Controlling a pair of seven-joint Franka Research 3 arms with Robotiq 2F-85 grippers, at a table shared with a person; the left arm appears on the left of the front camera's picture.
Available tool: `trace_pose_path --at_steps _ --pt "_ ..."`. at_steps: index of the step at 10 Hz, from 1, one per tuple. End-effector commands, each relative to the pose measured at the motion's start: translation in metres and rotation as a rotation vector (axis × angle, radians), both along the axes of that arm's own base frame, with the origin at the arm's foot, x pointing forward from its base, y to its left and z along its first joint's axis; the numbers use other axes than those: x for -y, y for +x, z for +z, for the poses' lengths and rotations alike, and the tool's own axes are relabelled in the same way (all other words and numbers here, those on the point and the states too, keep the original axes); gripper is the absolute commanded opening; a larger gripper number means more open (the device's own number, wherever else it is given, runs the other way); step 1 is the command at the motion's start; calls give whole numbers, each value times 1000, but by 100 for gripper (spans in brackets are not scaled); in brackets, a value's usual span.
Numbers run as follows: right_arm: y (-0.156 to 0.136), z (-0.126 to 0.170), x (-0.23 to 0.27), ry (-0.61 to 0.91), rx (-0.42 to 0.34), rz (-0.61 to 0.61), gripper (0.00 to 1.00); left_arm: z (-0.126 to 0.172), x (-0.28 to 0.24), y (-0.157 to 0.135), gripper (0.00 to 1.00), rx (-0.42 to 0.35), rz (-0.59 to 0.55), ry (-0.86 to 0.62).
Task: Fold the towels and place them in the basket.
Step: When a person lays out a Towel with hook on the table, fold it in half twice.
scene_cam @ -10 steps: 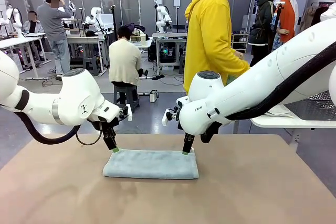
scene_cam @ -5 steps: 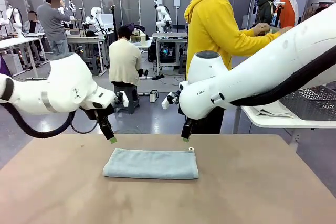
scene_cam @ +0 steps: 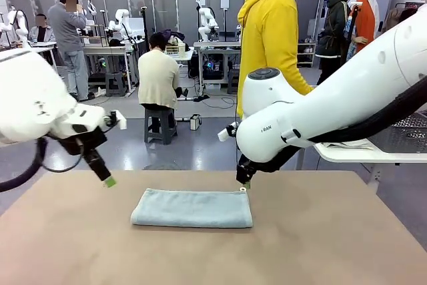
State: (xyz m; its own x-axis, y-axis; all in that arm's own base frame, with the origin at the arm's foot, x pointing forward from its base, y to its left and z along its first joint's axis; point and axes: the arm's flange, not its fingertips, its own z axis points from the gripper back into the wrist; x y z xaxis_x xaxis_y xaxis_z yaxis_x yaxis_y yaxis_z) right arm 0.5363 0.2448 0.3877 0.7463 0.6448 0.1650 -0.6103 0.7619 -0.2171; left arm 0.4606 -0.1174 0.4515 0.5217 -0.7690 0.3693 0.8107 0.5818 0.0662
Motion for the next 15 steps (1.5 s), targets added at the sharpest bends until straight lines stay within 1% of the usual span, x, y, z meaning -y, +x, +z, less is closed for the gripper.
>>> trace_pose_path --at_steps 1,2,3,4,5,6,10,12,15 --pt "-3 -16 -7 22 34 -202 100 11 -21 -41 100 -5 78 -6" --pt "-2 -24 -8 70 -24 -254 100 14 -33 -57 100 -34 92 0" --pt "-1 -31 -9 76 -25 -288 100 14 -43 -71 100 -50 107 -6" --pt "-1 -34 -11 106 -3 -272 100 14 -50 -79 100 -45 122 -18" --pt "-1 -36 -13 132 -20 -265 100 13 -52 -81 100 -34 126 -22" --pt "-1 -30 -3 67 -33 -250 100 9 -50 -68 100 -33 102 -20" --pt "-1 -34 -5 83 -38 -254 100 9 -50 -68 100 -33 102 -20" --pt "7 -53 -14 98 -71 -352 100 9 -50 -68 100 -33 102 -20" --pt "21 -67 -13 143 -97 -504 100 9 -50 -68 100 -33 102 -20"
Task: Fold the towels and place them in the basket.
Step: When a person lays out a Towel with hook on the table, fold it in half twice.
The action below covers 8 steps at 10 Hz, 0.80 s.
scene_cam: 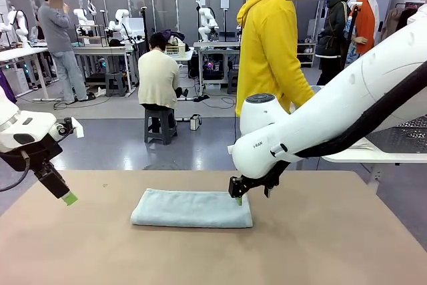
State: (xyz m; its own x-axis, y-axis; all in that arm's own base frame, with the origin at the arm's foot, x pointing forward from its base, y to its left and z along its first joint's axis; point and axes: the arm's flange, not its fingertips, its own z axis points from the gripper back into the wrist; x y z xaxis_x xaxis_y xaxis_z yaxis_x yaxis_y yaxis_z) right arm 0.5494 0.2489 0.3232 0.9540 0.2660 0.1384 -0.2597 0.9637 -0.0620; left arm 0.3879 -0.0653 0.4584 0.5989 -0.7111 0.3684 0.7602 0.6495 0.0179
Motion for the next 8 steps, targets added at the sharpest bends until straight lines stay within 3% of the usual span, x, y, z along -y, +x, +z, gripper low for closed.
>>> trace_pose_path --at_steps 1,8 --pt "11 -11 -6 -5 8 -137 100 3 2 5 100 6 17 9" --pt "23 -39 -6 67 -66 -218 100 3 2 5 100 6 17 9"
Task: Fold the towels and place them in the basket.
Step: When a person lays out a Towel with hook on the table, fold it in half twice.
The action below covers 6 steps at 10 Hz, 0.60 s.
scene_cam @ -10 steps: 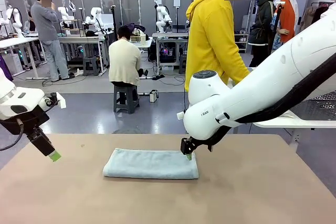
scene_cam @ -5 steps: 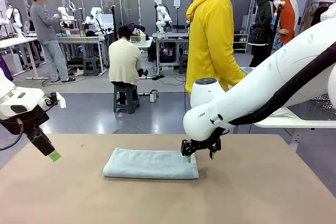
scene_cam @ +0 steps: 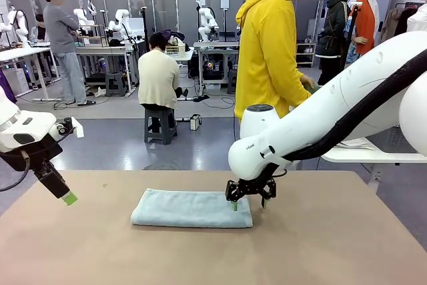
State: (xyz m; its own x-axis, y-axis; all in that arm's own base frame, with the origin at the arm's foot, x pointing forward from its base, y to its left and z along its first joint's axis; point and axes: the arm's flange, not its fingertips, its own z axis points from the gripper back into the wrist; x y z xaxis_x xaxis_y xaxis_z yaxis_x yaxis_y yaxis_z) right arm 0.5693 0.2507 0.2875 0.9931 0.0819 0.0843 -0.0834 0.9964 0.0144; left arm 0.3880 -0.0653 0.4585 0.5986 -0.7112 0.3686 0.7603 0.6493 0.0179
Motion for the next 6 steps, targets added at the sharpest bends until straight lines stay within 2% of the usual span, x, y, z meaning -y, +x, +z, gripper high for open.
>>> trace_pose_path --at_steps 1,2,4,6 --pt "5 -7 -4 5 -6 -41 88 3 2 5 100 6 17 9" --pt "5 -7 -3 9 -1 -45 56 3 2 5 100 6 17 9" --pt "7 -6 -1 21 0 -51 0 3 2 5 100 6 17 9" --pt "9 -8 2 38 -12 -69 0 3 2 5 100 6 17 9"
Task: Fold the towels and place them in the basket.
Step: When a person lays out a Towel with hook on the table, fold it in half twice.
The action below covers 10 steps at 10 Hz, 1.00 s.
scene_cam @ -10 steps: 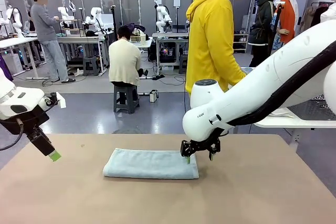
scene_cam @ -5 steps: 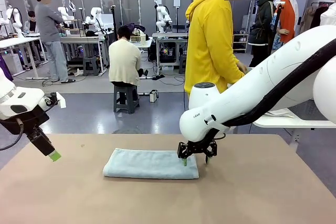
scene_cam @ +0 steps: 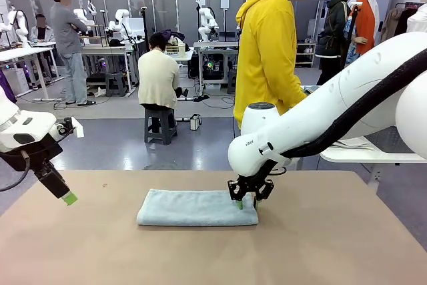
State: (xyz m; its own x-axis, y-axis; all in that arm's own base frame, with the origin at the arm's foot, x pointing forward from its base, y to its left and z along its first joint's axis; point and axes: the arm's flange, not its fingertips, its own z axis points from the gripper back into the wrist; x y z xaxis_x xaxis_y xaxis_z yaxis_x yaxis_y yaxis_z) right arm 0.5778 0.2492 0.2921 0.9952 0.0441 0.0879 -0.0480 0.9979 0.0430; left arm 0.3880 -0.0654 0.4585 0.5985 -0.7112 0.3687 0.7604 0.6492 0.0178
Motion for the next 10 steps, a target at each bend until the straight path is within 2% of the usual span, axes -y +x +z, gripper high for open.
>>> trace_pose_path --at_steps 1,2,6,8,10 --pt "2 -13 1 16 -19 -41 4 3 2 5 100 6 17 9" --pt "2 -13 2 20 -20 -44 0 3 2 5 100 6 17 9" --pt "3 -3 3 20 -24 -48 0 3 2 5 100 6 17 9" --pt "2 11 6 30 -33 -26 0 3 2 5 100 6 17 9" --pt "1 38 20 -48 -26 52 0 3 2 5 100 6 17 9"
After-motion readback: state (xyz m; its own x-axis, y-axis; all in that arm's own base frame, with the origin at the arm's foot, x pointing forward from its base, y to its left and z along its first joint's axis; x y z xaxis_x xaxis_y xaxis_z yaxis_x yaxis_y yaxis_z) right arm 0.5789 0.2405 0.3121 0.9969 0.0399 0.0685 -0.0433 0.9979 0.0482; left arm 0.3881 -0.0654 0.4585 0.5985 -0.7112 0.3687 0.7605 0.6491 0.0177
